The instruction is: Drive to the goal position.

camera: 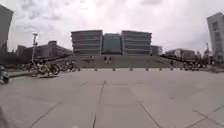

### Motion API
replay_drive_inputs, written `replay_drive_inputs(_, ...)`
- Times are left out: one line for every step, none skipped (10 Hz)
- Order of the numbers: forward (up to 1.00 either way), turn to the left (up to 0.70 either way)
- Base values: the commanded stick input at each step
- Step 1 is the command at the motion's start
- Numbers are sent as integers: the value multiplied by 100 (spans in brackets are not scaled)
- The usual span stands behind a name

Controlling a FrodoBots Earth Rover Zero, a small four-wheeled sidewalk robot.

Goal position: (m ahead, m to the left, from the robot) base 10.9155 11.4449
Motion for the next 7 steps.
replay_drive_inputs(70,6)
replay_drive_inputs(70,1)
replay_drive_inputs(70,0)
replay_drive_inputs(70,0)
replay_drive_inputs(70,0)
replay_drive_inputs(70,0)
replay_drive_inputs(70,10)
